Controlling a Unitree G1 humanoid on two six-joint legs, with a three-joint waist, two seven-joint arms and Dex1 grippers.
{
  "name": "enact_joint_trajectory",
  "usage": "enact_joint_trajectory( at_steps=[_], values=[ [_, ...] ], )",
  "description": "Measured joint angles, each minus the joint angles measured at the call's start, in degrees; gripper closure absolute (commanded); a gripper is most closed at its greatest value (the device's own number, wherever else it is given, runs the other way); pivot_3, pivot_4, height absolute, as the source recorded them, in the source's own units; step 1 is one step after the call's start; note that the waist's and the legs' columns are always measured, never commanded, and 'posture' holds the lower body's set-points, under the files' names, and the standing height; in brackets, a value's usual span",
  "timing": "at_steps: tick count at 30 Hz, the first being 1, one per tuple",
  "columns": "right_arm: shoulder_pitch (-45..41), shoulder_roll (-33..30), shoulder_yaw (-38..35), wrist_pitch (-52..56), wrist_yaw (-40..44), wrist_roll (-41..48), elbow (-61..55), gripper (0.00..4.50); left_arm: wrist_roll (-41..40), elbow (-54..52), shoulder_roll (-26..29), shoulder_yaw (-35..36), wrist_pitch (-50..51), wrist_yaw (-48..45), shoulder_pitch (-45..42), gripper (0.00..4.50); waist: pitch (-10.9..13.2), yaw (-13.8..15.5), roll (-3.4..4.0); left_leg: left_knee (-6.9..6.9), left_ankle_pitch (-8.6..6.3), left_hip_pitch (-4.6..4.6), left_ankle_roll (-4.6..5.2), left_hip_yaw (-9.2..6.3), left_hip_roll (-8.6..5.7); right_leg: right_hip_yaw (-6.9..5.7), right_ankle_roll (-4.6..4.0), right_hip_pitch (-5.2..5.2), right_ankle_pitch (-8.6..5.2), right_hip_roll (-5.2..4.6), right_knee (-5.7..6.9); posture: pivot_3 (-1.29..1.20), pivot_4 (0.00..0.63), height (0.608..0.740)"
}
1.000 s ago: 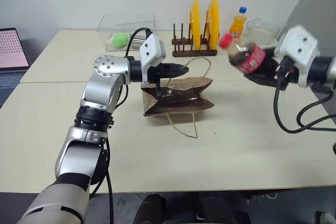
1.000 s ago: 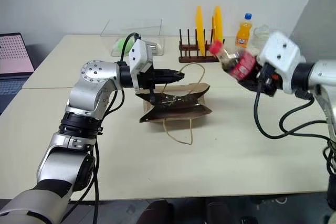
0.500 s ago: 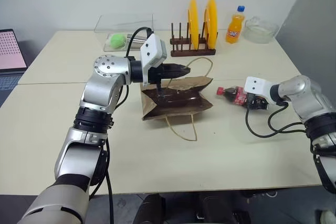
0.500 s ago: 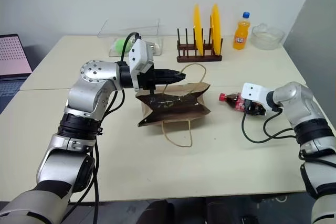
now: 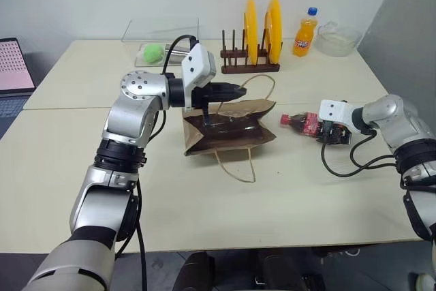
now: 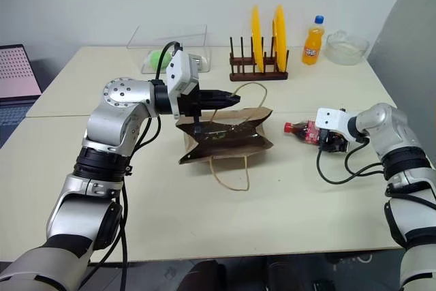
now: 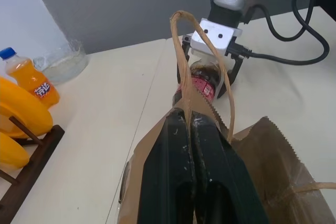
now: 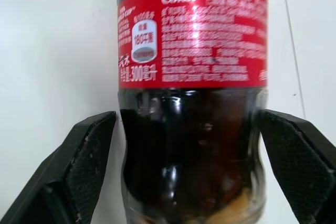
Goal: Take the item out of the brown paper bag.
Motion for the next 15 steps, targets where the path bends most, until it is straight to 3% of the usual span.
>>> enact_joint_trajectory(
  at_steps=[5,9,13,15],
  values=[
    [2.04,-6.08,-5.31,2.97,5.29,4.33,-11.67,0.03,0.05,0.44,0.01,0.00,-0.12,0.06,-0.05,4.50,0.01,0.15,0.01,0.00,-0.01,-0.01,0.00,-0.05,0.00,-0.04,0.00,0.03,0.00,0.00,-0.03,0.00,0.150,0.740],
    [9.28,-10.73,-12.09,11.75,10.00,11.75,-28.06,0.03,0.15,1.55,-0.11,0.04,-0.31,0.29,-0.31,4.50,0.01,0.32,0.01,0.00,-0.01,-0.01,0.02,-0.10,0.00,-0.08,0.01,0.04,0.00,0.00,-0.03,0.00,0.150,0.740],
    [16.55,-9.17,-20.46,25.30,9.45,23.46,-47.64,0.03,0.54,4.83,-0.83,0.15,-1.24,1.28,-1.56,4.50,0.00,0.09,0.00,0.01,-0.02,0.03,0.02,-0.19,0.02,-0.12,0.03,0.07,-0.02,0.02,0.00,0.00,0.150,0.740],
    [21.38,-4.13,-26.31,32.56,4.27,29.87,-59.65,0.03,1.13,8.28,-1.36,0.19,-2.17,1.86,-3.53,4.50,-0.01,0.20,-0.01,0.01,-0.01,0.02,0.01,-0.30,0.03,-0.20,0.04,0.10,-0.02,0.04,0.02,0.00,0.150,0.740]
  ],
)
